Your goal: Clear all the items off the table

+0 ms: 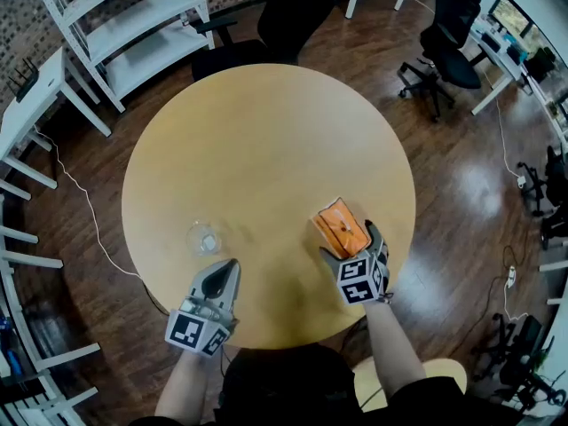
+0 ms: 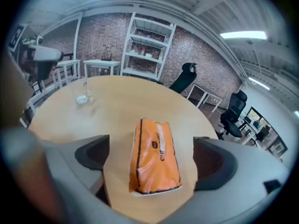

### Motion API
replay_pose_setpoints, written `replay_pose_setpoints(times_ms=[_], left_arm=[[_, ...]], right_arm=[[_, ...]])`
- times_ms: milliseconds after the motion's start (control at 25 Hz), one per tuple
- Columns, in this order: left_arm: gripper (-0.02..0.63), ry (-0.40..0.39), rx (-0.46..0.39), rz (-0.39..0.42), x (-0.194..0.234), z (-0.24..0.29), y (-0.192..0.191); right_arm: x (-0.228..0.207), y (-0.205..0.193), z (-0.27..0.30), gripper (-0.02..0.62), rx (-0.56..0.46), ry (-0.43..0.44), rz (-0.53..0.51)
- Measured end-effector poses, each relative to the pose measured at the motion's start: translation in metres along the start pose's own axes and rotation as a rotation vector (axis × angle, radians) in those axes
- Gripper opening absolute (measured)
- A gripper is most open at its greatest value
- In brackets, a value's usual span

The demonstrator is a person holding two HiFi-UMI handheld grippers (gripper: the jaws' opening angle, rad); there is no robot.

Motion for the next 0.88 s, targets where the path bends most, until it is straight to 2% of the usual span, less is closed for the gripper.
replay_pose_setpoints(times_ms=[40, 160, 240, 280, 400, 440, 520, 680, 720, 800, 840, 880], left_arm=[[0.002, -0.002, -0.014, 0.004, 0.000, -0.003, 0.006], [0.002, 0.000, -0.064, 0.014, 0.001, -0.011, 0.029], [0.002, 0.009, -0.097, 0.020, 0.004, -0.016, 0.045], [0.002, 0.015, -0.112, 0.023, 0.006, -0.018, 0.051], [0.002, 0.036, -0.144, 0.039, 0.010, -0.021, 0.064], [0.002, 0.039, -0.154, 0.042, 0.011, -0.023, 0.067], [0.002, 0.041, -0.173, 0.040, 0.013, -0.028, 0.071], [0.002, 0.043, -0.214, 0.027, 0.017, -0.039, 0.079], [0.002, 0.045, -0.224, 0.018, 0.018, -0.042, 0.081], [0.002, 0.051, -0.248, -0.008, 0.021, -0.046, 0.085], [0.002, 0.051, -0.257, -0.024, 0.023, -0.047, 0.088], [0.002, 0.047, -0.264, -0.035, 0.024, -0.048, 0.090]], right_arm=[[-0.001, 0.008, -0.012, 0.565, -0.046, 0.007, 0.034], [-0.005, 0.033, -0.055, 0.497, -0.214, 0.045, 0.167], [-0.011, 0.049, -0.086, 0.418, -0.339, 0.065, 0.248], [-0.015, 0.055, -0.101, 0.413, -0.400, 0.071, 0.280], [-0.027, 0.069, -0.142, 0.313, -0.575, 0.071, 0.345], [-0.029, 0.071, -0.155, 0.260, -0.626, 0.070, 0.363], [-0.032, 0.072, -0.174, 0.230, -0.707, 0.078, 0.398], [-0.024, 0.077, -0.196, 0.221, -0.765, 0.063, 0.369], [-0.021, 0.078, -0.200, 0.161, -0.760, 0.047, 0.344], [-0.013, 0.080, -0.205, 0.146, -0.754, 0.019, 0.296], [-0.009, 0.082, -0.208, 0.119, -0.761, 0.000, 0.277], [-0.004, 0.084, -0.213, 0.059, -0.774, -0.024, 0.260]])
Point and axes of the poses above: the fingertips, and each gripper's own axes: z forward along the fingers, x to its left, y out of its top, the point moved 5 cm from there along -z, backward along the fingers, and after that the axes turned 9 degrees about y, right-handed, at the moved point
